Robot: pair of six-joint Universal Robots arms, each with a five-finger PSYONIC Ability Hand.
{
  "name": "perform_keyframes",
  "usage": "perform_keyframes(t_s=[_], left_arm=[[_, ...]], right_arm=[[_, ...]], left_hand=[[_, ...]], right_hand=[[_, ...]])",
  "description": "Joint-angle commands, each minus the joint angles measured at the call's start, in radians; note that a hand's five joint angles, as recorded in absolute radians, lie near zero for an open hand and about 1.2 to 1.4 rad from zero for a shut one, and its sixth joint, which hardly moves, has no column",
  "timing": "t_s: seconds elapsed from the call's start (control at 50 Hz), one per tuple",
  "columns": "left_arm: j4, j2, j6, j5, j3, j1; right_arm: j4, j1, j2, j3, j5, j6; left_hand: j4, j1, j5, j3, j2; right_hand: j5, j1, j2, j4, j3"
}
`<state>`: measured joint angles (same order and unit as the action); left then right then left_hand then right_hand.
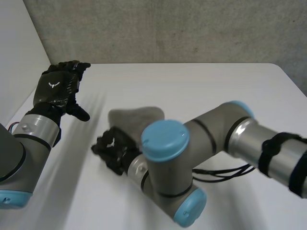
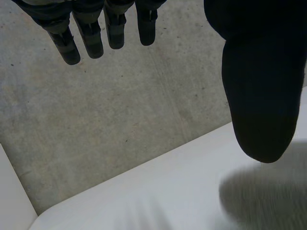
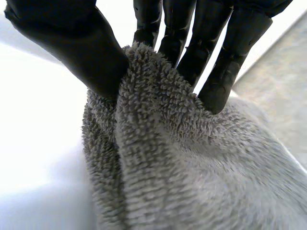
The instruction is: Fold the towel.
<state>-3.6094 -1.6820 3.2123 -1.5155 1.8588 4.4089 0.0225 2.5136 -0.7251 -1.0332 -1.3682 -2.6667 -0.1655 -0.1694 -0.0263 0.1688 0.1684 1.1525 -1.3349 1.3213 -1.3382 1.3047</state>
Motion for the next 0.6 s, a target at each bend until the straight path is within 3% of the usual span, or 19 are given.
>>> perform_keyframes(t_s=[0.02,0.06,0.16,0.38,0.6], left_arm=[[0.000,-0.004,0.001,0.005,0.005,-0.002],[-0.002,-0.013,0.001,0.005,0.005,-0.006],[-0.009,-0.044,0.001,0.008,0.005,-0.013],[-0.005,-0.096,-0.011,0.005,-0.001,-0.029],[0.000,-0.254,-0.098,0.006,-0.038,-0.123]], right_arm=[[0.007,0.004,0.012,-0.008,-0.057,0.047],[0.008,-0.002,-0.029,-0.019,-0.095,0.039],[0.039,-0.010,-0.137,-0.073,-0.144,0.013],[0.093,-0.152,-0.359,-0.274,-0.173,-0.178],[0.005,-0.255,-0.239,-0.202,-0.163,-0.306]], left_hand=[[-0.010,-0.006,0.025,0.007,0.007],[-0.010,-0.006,0.025,0.007,0.007],[-0.010,-0.006,0.025,0.007,0.007],[-0.010,-0.006,0.025,0.007,0.007],[-0.013,-0.009,0.023,0.009,0.010]], right_hand=[[0.069,-0.061,0.075,-0.058,0.092],[-0.850,0.858,-0.844,0.861,-0.828],[-1.100,1.108,-1.094,1.111,-1.078],[-1.148,1.156,-1.142,1.159,-1.126],[-1.136,1.144,-1.131,1.147,-1.114]])
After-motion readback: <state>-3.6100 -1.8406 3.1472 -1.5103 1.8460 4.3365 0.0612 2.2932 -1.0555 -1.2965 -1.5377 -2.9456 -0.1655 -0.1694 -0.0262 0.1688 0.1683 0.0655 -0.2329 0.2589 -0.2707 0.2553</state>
